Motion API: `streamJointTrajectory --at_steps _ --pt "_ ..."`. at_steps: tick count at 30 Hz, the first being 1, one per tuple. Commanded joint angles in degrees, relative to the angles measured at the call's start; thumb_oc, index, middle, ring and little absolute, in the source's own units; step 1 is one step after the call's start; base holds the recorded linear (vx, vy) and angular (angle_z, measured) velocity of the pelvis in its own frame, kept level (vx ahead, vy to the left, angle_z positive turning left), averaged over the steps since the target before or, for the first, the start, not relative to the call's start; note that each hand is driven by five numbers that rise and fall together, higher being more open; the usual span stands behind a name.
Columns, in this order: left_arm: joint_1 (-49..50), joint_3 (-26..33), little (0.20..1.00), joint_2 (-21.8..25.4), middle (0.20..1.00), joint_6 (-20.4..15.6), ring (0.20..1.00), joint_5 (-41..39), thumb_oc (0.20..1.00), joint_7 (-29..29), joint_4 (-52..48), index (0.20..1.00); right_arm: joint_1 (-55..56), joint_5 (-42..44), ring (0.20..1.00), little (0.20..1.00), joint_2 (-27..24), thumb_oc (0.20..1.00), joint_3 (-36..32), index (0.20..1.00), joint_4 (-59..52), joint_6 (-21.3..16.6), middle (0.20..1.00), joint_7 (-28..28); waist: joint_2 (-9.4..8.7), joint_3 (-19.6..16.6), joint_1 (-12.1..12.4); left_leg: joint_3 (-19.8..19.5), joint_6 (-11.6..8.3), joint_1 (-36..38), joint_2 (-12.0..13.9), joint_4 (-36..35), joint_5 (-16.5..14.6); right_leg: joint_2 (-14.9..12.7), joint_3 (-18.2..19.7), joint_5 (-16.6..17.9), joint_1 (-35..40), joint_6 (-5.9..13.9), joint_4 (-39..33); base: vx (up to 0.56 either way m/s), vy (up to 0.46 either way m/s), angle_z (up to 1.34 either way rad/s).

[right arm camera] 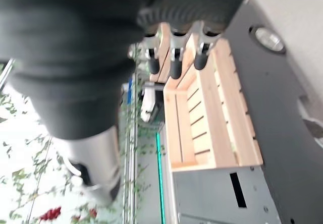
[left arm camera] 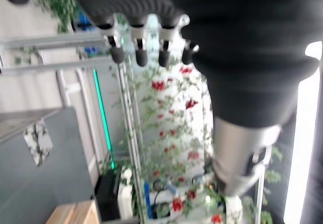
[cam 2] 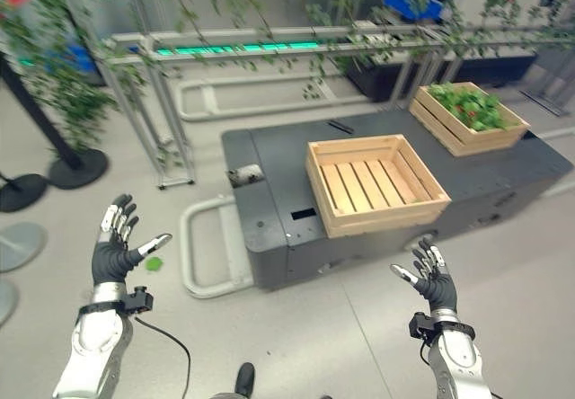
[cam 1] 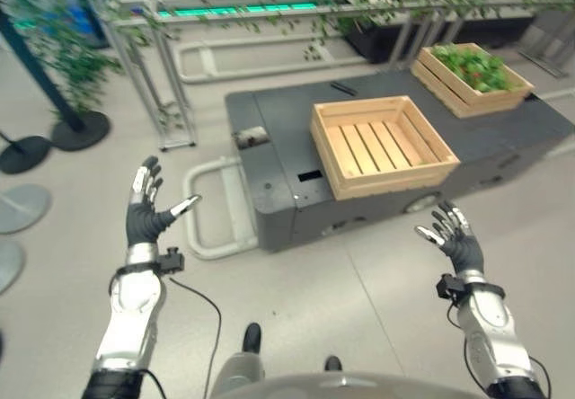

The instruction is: Pick up the fruits from the basket on one side to the basket on the other side

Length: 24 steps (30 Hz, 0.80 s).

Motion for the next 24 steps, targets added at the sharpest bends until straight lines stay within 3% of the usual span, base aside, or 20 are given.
streamJointTrajectory --at_steps 1,2,4,5,6,7,9,10,11,13,14,15,19,21,22,24 --pt "-0.67 1.2 1.0 -0.14 1.0 -2.97 1.0 4.03 1.0 -0.62 -2.24 1.0 -3.64 1.39 1.0 1.0 -2.21 1.0 -1.35 1.0 -2.84 -2.82 1.0 0.73 1.77 -1.04 -0.35 -0.66 -1.57 -2.02 1.22 4.93 -5.03 3.96 -1.64 -5.97 2.95 0.04 1.41 0.21 0.22 -0.56" --pt "-0.37 1.12 1.0 0.07 1.0 -2.74 1.0 3.75 1.0 -0.85 -2.05 1.0 -4.08 0.52 1.0 1.0 -1.91 1.0 -0.93 1.0 -2.73 -2.41 1.0 0.76 1.61 -1.4 -0.39 0.79 -0.52 -1.44 0.6 6.14 -6.76 2.42 -1.5 -6.4 2.41 0.95 4.49 0.18 0.218 -0.36" --pt "-0.3 0.77 1.0 0.45 1.0 -2.21 1.0 3.59 1.0 -1.32 -2.1 1.0 -4.48 0.29 1.0 1.0 -1.02 1.0 -0.76 1.0 -2.94 -2.33 1.0 0.82 1.61 -1.08 -0.36 2.45 0.65 -0.24 0.41 7.25 -8.66 1.51 -1.45 -6.47 -0.68 2.63 12.41 0.17 0.212 -0.44" --pt "-0.33 0.77 1.0 0.47 1.0 -2.21 1.0 3.59 1.0 -1.32 -2.08 1.0 -4.49 0.27 1.0 1.0 -1.0 1.0 -0.76 1.0 -2.96 -2.32 1.0 0.81 1.57 -1.09 -0.22 2.59 0.69 -0.29 0.39 7.32 -8.73 1.45 -1.27 -6.74 -1.01 2.68 12.97 0.16 0.201 -0.46" --pt "-0.72 0.12 1.0 0.75 1.0 -1.97 1.0 3.78 1.0 -1.69 -1.9 1.0 -4.31 -0.97 1.0 1.0 -0.5 1.0 -0.99 1.0 -3.7 -2.38 1.0 0.7 1.87 -0.18 -1.05 2.87 1.83 1.83 -0.33 7.73 -10.06 0.21 -1.14 -1.43 -5.85 5.43 23.34 0.16 0.224 -0.32" --pt "-1.11 -0.4 1.0 0.92 1.0 -1.9 1.0 3.79 1.0 -1.69 -1.95 1.0 -4.2 -1.02 1.0 1.0 -0.31 1.0 -1.08 1.0 -4.07 -2.62 1.0 0.83 2.34 0.69 -1.89 2.94 2.3 2.88 -0.28 8.0 -10.53 -0.59 -1.83 1.6 -8.09 5.81 27.52 0.2 0.297 -0.31" --pt "-1.25 -0.6 1.0 1.38 1.0 -1.81 1.0 4.52 1.0 -1.47 -2.5 1.0 -4.3 -1.13 1.0 1.0 0.13 1.0 -1.2 1.0 -4.49 -2.83 1.0 0.5 3.32 1.81 -2.41 3.88 2.61 4.95 0.2 7.87 -11.87 -2.58 -5.38 1.94 -11.98 5.13 30.75 0.21 0.188 0.04" --pt "-1.15 -0.55 1.0 1.48 1.0 -1.73 1.0 4.71 1.0 -1.54 -2.8 1.0 -4.21 -1.25 1.0 1.0 0.29 1.0 -1.23 1.0 -4.63 -2.65 1.0 0.52 3.18 1.79 -2.55 4.43 2.38 6.09 0.06 7.79 -12.82 -4.34 -7.37 1.49 -13.26 4.49 27.69 0.19 0.077 -0.04" --pt "-1.15 -0.55 1.0 1.48 1.0 -1.73 1.0 4.71 1.0 -1.54 -2.8 1.0 -4.21 -1.25 1.0 1.0 0.29 1.0 -1.23 1.0 -4.63 -2.65 1.0 0.52 3.18 1.79 -2.55 4.43 2.38 6.09 0.06 7.79 -12.82 -4.34 -7.37 1.49 -13.26 4.49 27.69 0.22 -0.002 -0.28" --pt "-0.53 -0.15 1.0 1.28 1.0 -1.9 1.0 4.09 1.0 -1.78 -3.11 1.0 -3.85 -0.86 1.0 1.0 0.44 1.0 -1.31 1.0 -4.38 -2.46 1.0 0.41 3.14 1.48 -3.13 4.32 1.45 8.43 0.49 7.07 -14.41 -6.09 -10.37 1.25 -12.67 4.06 18.12 0.34 -0.106 -0.19" --pt "-0.69 0.39 1.0 1.37 1.0 -2.05 1.0 4.16 1.0 -1.58 -3.45 1.0 -3.78 -0.49 1.0 1.0 0.56 1.0 -1.72 1.0 -3.91 -2.67 1.0 0.12 2.34 1.68 -4.09 3.52 0.4 9.75 0.29 7.03 -15.49 -7.69 -8.81 4.51 -15.54 5.14 8.44 0.46 -0.181 -0.04" --pt "-0.79 0.48 1.0 1.32 1.0 -2.08 1.0 3.89 1.0 -1.4 -3.19 1.0 -3.77 -0.52 1.0 1.0 0.54 1.0 -1.61 1.0 -3.99 -2.66 1.0 -0.07 2.51 1.83 -4.4 3.18 -0.26 10.69 1.03 6.96 -16.13 -7.66 -8.51 6.18 -16.02 6.02 4.33 0.36 -0.147 -0.05" --pt "-2.24 0.6 1.0 1.45 1.0 -2.33 1.0 4.12 1.0 -0.39 -2.56 1.0 -3.96 -1.38 1.0 1.0 0.69 1.0 -1.39 1.0 -4.45 -2.86 1.0 -0.99 2.82 2.18 -5.09 3.0 -2.26 14.14 3.85 5.36 -17.65 -8.53 -9.36 7.75 -18.3 7.73 -0.78 0.34 -0.209 0.15" --pt "-2.6 0.41 1.0 1.14 1.0 -2.33 1.0 4.02 1.0 -0.52 -2.42 1.0 -3.25 -1.34 1.0 1.0 0.66 1.0 -1.1 1.0 -4.79 -2.32 1.0 -0.28 1.87 1.37 -5.18 2.73 -3.19 16.76 4.31 4.57 -18.93 -8.8 -10.96 8.76 -16.48 7.82 -0.49 0.4 -0.298 0.37" --pt "-2.84 0.13 1.0 0.45 1.0 -2.29 1.0 4.28 1.0 -0.71 -2.28 1.0 -2.77 -1.7 1.0 1.0 0.08 1.0 -1.08 1.0 -4.44 -2.26 1.0 0.25 1.23 -0.19 -5.44 2.07 -4.32 18.92 5.77 5.34 -19.86 -9.06 -11.07 10.18 -15.76 7.47 1.42 0.43 -0.324 0.55" --pt "-2.64 -0.53 1.0 -0.97 1.0 -2.08 1.0 3.14 1.0 -1.01 -2.31 1.0 -2.56 -1.05 1.0 1.0 -0.59 1.0 -1.34 1.0 -4.59 -2.27 1.0 0.07 2.23 -0.8 -6.12 0.28 -5.51 18.94 8.31 7.73 -17.09 -7.56 -10.57 9.02 -14.78 6.22 3.17 0.4 -0.331 0.52"
